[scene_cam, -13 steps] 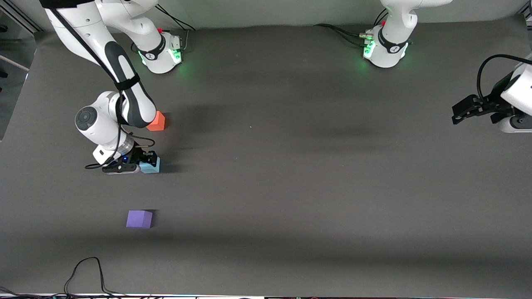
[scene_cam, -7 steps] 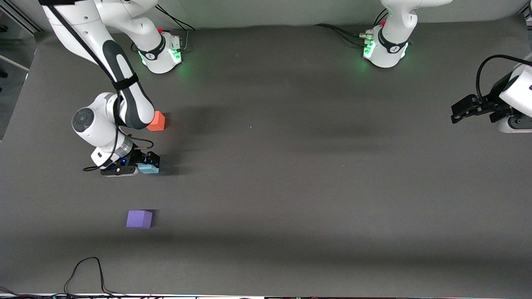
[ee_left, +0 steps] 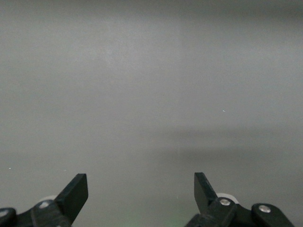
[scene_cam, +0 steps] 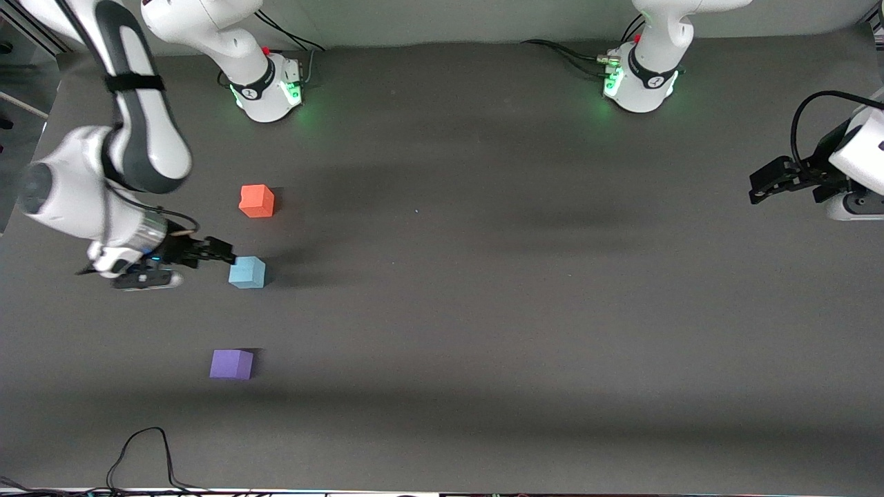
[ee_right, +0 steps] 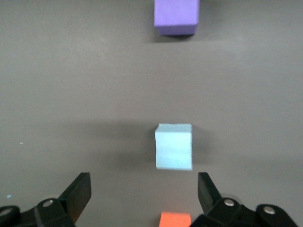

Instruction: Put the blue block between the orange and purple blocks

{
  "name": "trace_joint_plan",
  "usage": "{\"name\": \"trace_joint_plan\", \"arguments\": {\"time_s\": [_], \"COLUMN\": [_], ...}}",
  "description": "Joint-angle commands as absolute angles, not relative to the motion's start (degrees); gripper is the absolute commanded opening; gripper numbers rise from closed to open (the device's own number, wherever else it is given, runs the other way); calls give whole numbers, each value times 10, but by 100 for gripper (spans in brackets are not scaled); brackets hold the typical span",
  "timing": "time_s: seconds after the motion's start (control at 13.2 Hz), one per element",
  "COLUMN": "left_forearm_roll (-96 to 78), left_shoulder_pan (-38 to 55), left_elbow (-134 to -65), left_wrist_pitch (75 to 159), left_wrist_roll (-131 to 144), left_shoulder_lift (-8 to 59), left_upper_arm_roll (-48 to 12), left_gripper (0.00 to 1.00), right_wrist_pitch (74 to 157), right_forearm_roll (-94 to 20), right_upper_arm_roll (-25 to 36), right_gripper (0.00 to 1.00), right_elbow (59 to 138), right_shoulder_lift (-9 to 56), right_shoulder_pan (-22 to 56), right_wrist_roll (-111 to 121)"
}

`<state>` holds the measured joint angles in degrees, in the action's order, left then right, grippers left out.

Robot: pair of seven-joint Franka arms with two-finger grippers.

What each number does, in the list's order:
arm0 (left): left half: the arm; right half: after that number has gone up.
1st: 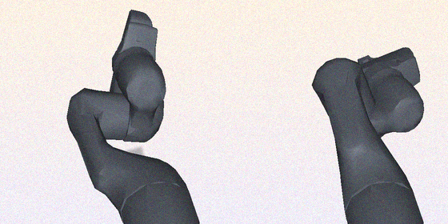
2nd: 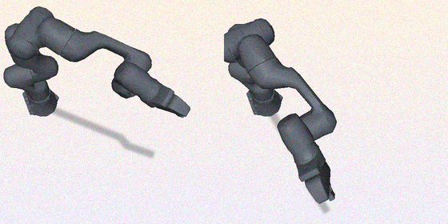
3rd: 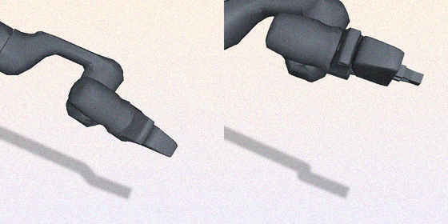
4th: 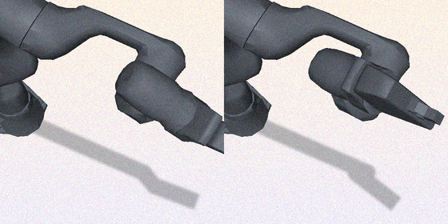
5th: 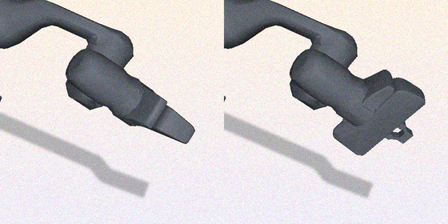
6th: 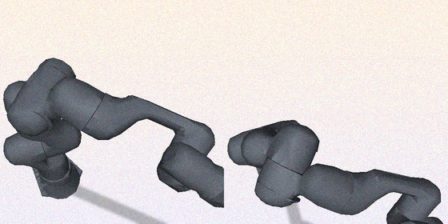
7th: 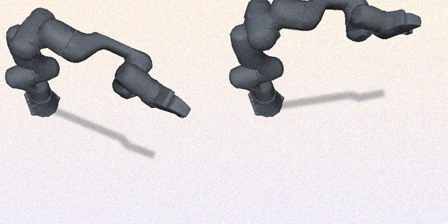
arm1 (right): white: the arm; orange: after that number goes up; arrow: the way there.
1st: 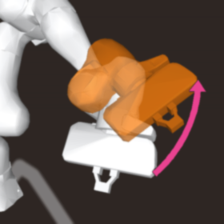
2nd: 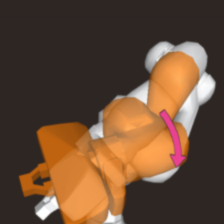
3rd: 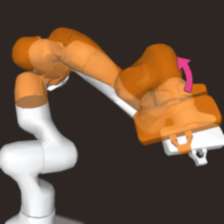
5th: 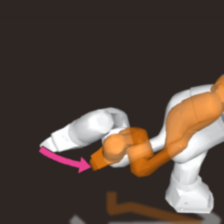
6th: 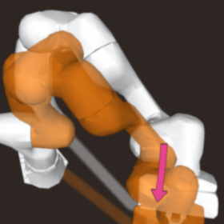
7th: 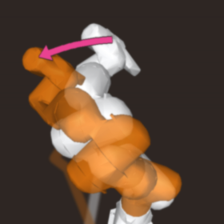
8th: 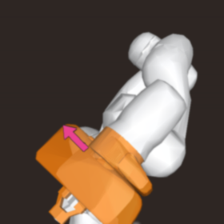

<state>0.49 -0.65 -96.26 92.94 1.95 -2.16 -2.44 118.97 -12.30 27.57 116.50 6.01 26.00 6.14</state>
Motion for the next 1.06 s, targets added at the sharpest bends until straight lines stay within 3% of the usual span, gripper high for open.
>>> {"name": "trace_joint_plan", "arguments": {"time_s": [0.0,0.45,0.68,0.98], "left_forearm_roll": [6,4,2,2], "left_shoulder_pan": [1,1,0,0], "left_elbow": [-965,-965,-965,-965], "left_wrist_pitch": [922,922,922,922], "left_wrist_roll": [14,14,14,14], "left_shoulder_lift": [-26,-26,-27,-27], "left_upper_arm_roll": [-18,-18,-18,-18], "left_gripper": [100,100,100,100], "right_wrist_pitch": [1112,929,911,912], "right_forearm_roll": [-77,-32,-31,-29], "right_upper_arm_roll": [275,256,108,87], "right_gripper": [100,100,100,100], "right_elbow": [1102,982,982,984], "right_shoulder_lift": [35,-21,-47,-48], "right_shoulder_pan": [264,258,139,123], "right_wrist_roll": [16,3,-14,-48]}}
